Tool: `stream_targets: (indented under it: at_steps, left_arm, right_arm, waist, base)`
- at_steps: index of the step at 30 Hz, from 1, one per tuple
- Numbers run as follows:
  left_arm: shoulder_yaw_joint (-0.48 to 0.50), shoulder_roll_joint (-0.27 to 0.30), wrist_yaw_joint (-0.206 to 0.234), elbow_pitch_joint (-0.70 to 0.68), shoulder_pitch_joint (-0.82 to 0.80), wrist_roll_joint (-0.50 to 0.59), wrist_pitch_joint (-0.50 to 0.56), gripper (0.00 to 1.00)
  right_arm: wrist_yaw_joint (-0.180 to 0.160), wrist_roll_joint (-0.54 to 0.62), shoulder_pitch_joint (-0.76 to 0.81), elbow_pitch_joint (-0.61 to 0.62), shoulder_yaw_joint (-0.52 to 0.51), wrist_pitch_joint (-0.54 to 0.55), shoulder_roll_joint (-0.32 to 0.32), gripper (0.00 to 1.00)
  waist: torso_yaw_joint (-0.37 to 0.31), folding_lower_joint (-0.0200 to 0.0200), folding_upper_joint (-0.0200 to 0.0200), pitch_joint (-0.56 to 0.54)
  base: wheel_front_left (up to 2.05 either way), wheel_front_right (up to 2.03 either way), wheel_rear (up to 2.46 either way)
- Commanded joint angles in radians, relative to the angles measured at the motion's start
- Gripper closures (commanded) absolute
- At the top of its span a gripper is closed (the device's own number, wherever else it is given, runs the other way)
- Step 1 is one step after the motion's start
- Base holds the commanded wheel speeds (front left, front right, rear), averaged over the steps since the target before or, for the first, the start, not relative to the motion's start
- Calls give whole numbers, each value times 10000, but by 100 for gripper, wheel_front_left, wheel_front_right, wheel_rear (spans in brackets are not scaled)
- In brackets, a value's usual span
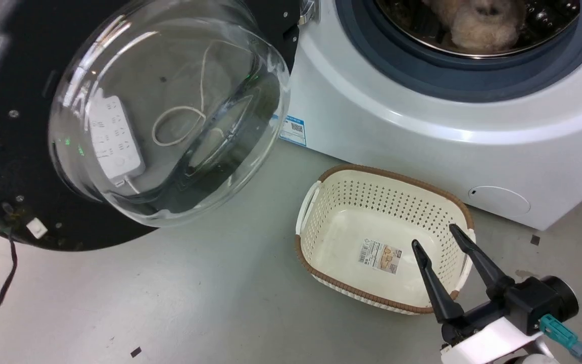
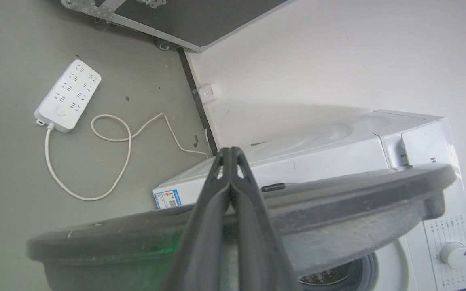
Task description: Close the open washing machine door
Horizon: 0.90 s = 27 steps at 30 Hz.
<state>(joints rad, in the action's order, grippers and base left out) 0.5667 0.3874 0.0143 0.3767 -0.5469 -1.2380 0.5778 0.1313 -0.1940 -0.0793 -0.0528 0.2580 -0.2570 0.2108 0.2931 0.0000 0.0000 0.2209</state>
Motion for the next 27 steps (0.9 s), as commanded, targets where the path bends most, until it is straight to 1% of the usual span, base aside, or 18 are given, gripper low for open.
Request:
stream_targets:
  at_steps: [1, 7, 12, 13, 16, 20, 21, 24, 27]
  left_arm:
    - [-98, -136, -149, -118, 67, -165, 305, 100]
    - [-382, -699, -466, -860, 817, -939, 1564, 100]
    - [-615, -1236, -467, -1805, 1764, -1290, 2291, 100]
    - [-1066, -2006, -424, -2865, 2653, -1512, 2790, 100]
    - [-1418, -2583, -343, -3576, 3283, -1619, 3021, 100]
    - [-2049, -3106, -311, -4243, 4022, -1823, 3174, 100]
    - [-2609, -3289, -334, -4508, 4459, -2113, 3072, 100]
    - [-3376, -3355, -385, -4690, 4869, -2401, 2746, 100]
    - [-4368, -3366, -442, -4771, 5174, -3024, 2033, 100]
  right_arm:
    - [-6, -31, -36, 0, 1, -34, 53, 0]
    - [-6, -93, -1, -165, -230, -39, -16, 0]
    - [-6, -81, 97, -309, -389, -42, -181, 0]
    - [-6, -24, 158, -446, -562, -44, -325, 0]
    - [-6, 33, 196, -492, -616, -45, -413, 0]
    - [-6, 150, 182, -560, -802, -46, -432, 0]
    - [-6, 261, 151, -638, -1092, -46, -440, 0]
    - [-6, 339, 110, -697, -1331, -45, -454, 0]
    - [-6, 387, 56, -716, -1544, -36, -492, 0]
  waist:
    - [2, 0, 0, -30]
    - [6, 0, 0, -305]
    - [-33, 0, 0, -643]
    - [-125, 0, 0, -867]
    - [-279, 0, 0, -983]
    - [-660, 0, 0, -1036]
    - [-1058, 0, 0, -1026]
    - [-1571, 0, 0, -972]
    - [-2169, 0, 0, -835]
  base:
    - [0, 0, 0]
    - [0, 0, 0]
    - [0, 0, 0]
    - [0, 0, 0]
    - [0, 0, 0]
    - [0, 0, 0]
    - [0, 0, 0]
    - [0, 0, 0]
    - [0, 0, 0]
